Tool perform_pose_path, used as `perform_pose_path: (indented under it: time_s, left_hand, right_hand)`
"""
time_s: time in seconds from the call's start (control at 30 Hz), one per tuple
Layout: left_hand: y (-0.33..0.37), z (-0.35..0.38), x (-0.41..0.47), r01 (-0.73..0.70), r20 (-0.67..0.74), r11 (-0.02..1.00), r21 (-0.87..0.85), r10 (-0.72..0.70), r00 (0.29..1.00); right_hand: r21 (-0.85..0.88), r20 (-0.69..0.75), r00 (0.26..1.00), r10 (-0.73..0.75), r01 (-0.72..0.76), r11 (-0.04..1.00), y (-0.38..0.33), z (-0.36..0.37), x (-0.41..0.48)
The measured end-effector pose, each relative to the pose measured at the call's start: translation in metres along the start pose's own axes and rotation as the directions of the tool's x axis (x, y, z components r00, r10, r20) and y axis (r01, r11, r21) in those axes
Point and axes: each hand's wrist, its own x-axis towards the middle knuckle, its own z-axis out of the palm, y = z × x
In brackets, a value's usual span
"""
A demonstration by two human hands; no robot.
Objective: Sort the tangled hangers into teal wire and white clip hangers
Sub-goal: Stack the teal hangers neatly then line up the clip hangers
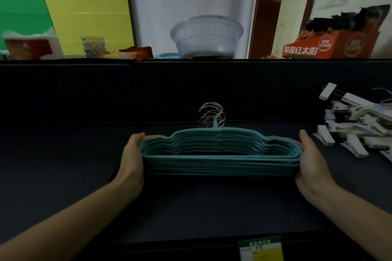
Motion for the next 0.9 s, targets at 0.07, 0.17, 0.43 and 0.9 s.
perform_pose_path:
  time_s: [0.07,0.17,0.43,0.9]
  left_hand:
    - [0.000,0.006,-0.001,0.000,-0.078,1.000,0.014,0.001,0.997]
    - [0.001,0.009,0.000,-0.009,-0.150,0.998,0.068,0.019,0.989]
    - [0.000,-0.010,-0.004,-0.001,-0.184,0.994,0.106,0.021,0.983]
    - [0.007,-0.043,-0.015,-0.083,-0.048,0.976,0.201,0.095,0.994]
  right_hand:
    - [0.011,-0.046,0.999,-0.008,0.009,1.000,0.001,0.004,0.000]
    - [0.015,-0.091,0.996,-0.022,0.023,1.000,0.000,0.007,0.000]
    - [0.005,-0.051,0.998,-0.022,0.022,1.000,0.003,0.019,-0.003]
    - [-0.061,0.030,1.000,-0.010,0.012,0.998,0.004,0.035,-0.014]
